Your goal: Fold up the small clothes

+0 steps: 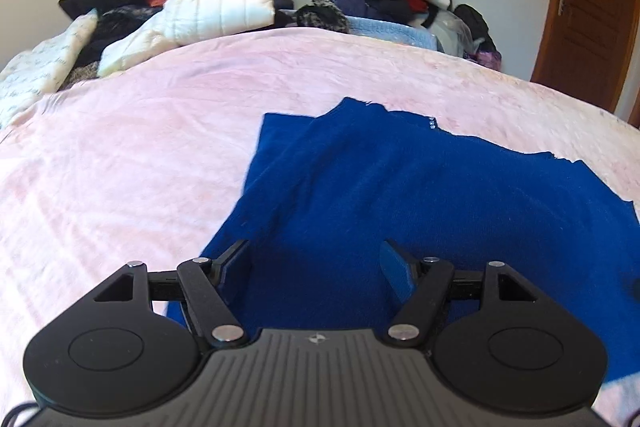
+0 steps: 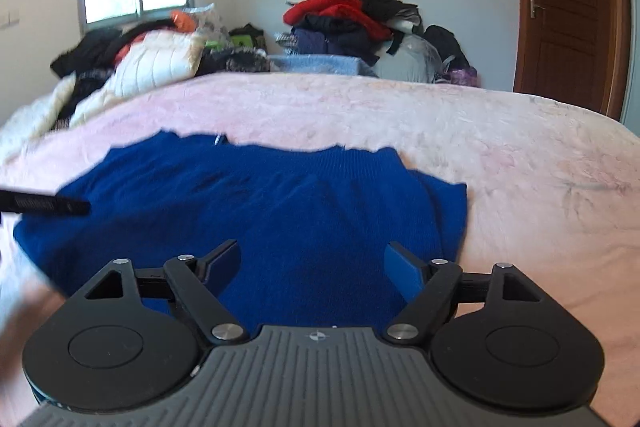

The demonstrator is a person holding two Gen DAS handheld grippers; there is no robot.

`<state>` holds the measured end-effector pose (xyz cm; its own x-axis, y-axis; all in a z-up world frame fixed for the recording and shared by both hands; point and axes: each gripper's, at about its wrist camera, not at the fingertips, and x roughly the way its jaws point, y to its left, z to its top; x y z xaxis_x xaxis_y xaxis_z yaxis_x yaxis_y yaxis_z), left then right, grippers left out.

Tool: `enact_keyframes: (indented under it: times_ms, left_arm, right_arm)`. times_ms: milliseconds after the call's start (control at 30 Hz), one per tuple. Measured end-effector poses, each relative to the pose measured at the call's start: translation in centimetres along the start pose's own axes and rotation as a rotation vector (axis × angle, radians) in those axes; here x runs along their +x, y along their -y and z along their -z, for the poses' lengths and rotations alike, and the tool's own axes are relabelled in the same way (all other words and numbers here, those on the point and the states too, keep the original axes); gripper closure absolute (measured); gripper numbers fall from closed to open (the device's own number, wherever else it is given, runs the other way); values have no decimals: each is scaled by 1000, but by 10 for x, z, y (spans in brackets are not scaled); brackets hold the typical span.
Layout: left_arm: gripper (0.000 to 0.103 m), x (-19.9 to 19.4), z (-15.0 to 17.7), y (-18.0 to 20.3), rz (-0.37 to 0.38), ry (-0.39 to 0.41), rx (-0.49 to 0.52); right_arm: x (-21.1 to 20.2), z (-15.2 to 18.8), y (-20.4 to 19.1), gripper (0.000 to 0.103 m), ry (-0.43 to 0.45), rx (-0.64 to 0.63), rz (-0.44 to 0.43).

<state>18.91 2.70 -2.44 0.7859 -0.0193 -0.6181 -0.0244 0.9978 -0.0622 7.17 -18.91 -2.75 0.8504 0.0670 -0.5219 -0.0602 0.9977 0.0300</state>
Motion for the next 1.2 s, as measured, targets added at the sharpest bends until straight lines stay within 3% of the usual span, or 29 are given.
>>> enact_keyframes:
  times_ms: [100, 233, 333, 400, 500, 567, 633, 700, 933, 1000, 1100, 1133, 1167, 1200]
  left_arm:
    - [32, -3, 13, -8, 5, -29, 5]
    - [23, 8, 17, -1, -1, -17, 61]
    - [22, 6, 8, -2, -3, -32, 11]
    - [22, -10, 4, -12, 20, 11, -66]
    - [22, -34, 7, -35, -6, 86, -223]
    - [22, -39, 15, -60, 13, 55, -446]
    - [22, -35, 28, -85, 85, -10, -683]
    - [22, -26, 39, -96, 136, -59, -823]
    - [23, -4, 33, -93, 162, -53, -954]
    - [34, 3, 27, -88, 166, -63, -941]
    - [62, 8, 29, -82, 124, -54, -921]
    - [81, 11, 28, -79, 94, -72, -879]
    - [88, 12, 28, -76, 67, -71, -853]
    - [88, 11, 28, -74, 62, -59, -837]
  right_arm:
    - [10, 14, 5, 20, -85, 25, -16]
    - [15, 18, -4, 5, -106, -40, -38]
    - [7, 15, -3, 9, -79, -8, -44]
    - [-2, 19, 11, 7, -26, 86, -66]
    - [-2, 26, 31, 5, -10, 197, -111]
    - [1, 25, 31, 3, -14, 199, -120]
    - [3, 25, 25, 1, -21, 167, -107]
    - [6, 23, 19, 1, -33, 129, -102]
    - [4, 24, 26, 1, -20, 172, -135]
    - [4, 25, 26, 1, -18, 177, -137]
    - [4, 25, 26, 1, -19, 176, -137]
    - [4, 25, 27, 1, -21, 176, -137]
    - [3, 24, 27, 1, -22, 178, -138]
    - [2, 22, 28, 1, -25, 184, -140]
